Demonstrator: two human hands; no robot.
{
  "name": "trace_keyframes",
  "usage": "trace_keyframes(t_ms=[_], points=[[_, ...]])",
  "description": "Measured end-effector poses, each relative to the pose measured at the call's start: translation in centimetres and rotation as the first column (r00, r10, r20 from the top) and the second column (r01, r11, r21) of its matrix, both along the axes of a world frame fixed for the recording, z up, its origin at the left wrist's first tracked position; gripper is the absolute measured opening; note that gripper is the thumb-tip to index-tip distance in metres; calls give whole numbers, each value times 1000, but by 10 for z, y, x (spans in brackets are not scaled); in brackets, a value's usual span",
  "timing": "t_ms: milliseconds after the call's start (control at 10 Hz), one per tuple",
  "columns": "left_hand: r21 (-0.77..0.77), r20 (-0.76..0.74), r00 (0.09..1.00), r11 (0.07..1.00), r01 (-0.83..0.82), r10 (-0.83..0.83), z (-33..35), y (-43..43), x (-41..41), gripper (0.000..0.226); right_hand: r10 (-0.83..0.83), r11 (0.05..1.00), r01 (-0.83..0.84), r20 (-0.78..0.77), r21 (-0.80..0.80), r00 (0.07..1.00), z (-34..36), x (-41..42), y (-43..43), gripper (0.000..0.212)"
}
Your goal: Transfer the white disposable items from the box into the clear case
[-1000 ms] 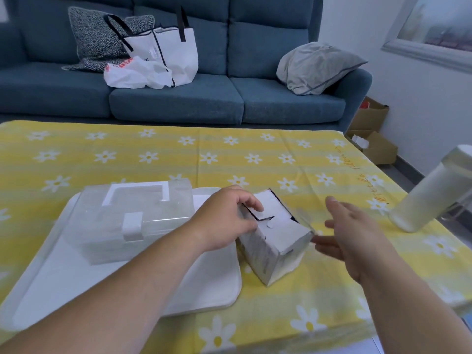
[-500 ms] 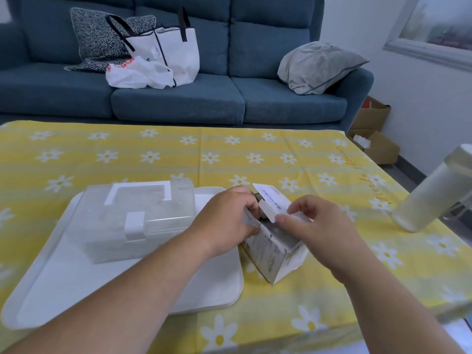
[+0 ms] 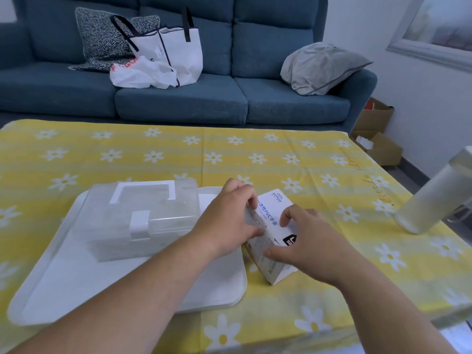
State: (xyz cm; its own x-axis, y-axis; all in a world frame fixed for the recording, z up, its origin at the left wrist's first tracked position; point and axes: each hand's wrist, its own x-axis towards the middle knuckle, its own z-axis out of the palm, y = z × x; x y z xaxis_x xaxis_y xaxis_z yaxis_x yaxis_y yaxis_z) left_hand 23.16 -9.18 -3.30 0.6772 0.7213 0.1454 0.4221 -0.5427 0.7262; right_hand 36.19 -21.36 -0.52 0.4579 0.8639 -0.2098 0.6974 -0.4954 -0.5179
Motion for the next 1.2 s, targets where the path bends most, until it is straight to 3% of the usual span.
trace_keyframes(t_ms=[100,200,300,400,500,600,700,800,900,1000,1100,1200], points=[[-13,0,1000,1000,0,0,0,0,-1,47,8,999,-2,107,-49,994,-7,-3,5,51],[-7,56,998,1000,-29,29,8,7,-7,46,-76,997,77,155,-2,985,-8,-8,14,44],[8,188,976,993,-117,114,23,19,-19,40,-219,969,198,143,146,965,-3,-5,23,42],[39,283,931,967,-252,231,36,36,-40,33,-297,944,268,141,191,945,-3,2,35,47],[60,308,880,916,-397,361,42,54,-69,29,-260,965,263,218,16,941,-8,0,46,58],[55,244,814,831,-554,527,41,75,-104,25,-249,967,223,292,122,923,-2,-17,56,55],[-18,73,715,718,-696,695,41,91,-141,38,-146,965,101,174,241,974,8,-45,70,43],[-67,-319,681,701,-710,659,32,92,-169,71,11,994,2,-115,111,993,3,-76,77,55],[-250,-474,716,701,-668,512,16,81,-188,66,76,997,-71,-247,27,966,-12,-104,85,74],[-313,-363,775,715,-625,518,2,78,-197,49,137,990,-133,-82,53,987,-26,-117,96,40],[-390,-282,810,710,-587,515,2,82,-207,48,129,991,-124,-116,46,985,-21,-115,104,38],[-221,-395,752,740,-636,529,10,85,-218,59,7,988,26,-208,154,978,-4,-103,102,48]])
